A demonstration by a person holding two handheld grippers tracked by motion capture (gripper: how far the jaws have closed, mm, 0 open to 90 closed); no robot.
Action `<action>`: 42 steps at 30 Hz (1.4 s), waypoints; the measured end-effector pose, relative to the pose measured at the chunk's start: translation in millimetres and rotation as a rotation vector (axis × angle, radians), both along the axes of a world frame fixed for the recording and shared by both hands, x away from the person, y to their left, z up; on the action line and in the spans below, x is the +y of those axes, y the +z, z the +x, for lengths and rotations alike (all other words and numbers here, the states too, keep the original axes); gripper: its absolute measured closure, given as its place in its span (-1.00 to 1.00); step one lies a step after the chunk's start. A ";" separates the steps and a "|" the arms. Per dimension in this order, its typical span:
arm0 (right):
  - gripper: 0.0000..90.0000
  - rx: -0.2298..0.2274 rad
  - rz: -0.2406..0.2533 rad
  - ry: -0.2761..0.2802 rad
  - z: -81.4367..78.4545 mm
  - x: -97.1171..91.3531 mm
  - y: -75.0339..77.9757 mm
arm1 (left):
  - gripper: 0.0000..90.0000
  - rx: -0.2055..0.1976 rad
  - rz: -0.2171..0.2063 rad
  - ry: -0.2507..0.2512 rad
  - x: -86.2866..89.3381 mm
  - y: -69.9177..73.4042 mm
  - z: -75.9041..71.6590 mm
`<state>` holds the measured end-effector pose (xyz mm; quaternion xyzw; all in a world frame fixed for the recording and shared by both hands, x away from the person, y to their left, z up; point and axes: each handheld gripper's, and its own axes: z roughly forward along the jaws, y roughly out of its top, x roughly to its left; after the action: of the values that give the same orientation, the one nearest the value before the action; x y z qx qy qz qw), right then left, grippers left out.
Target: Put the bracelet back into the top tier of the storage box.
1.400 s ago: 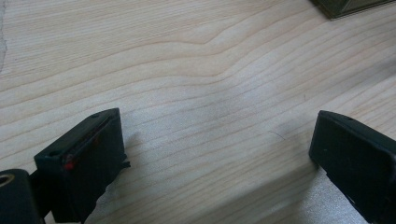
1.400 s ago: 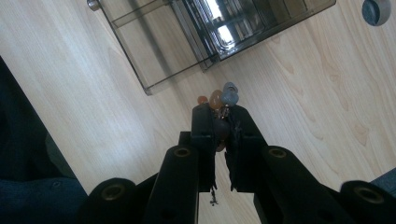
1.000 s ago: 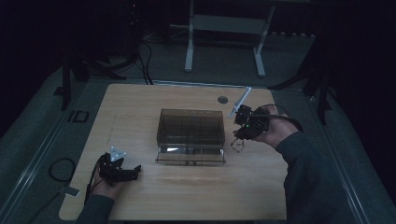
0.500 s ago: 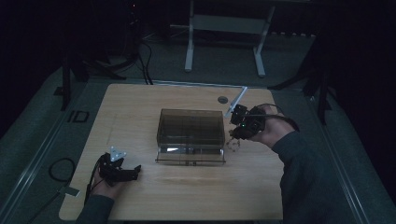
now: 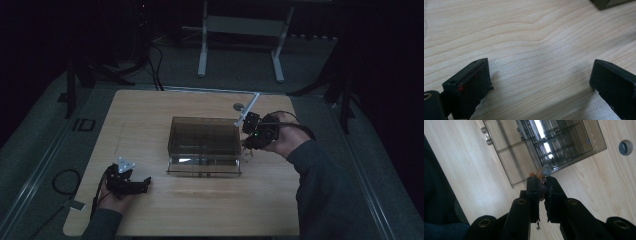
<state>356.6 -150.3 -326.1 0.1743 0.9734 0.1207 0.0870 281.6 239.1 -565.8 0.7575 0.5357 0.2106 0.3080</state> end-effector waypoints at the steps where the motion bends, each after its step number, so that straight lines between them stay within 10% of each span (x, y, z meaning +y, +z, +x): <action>1: 0.83 0.000 0.004 0.008 0.2 0.7 -0.1 | -0.92 0.000 0.000 0.000 0.0 0.0 0.0; 42: 0.83 0.025 -0.021 0.084 -6.5 38.9 -22.9 | -0.92 0.000 0.000 0.000 0.0 0.0 0.0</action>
<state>350.1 -111.4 -349.0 0.1339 0.9821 0.1116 0.0716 281.6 239.1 -565.8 0.7574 0.5358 0.2106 0.3081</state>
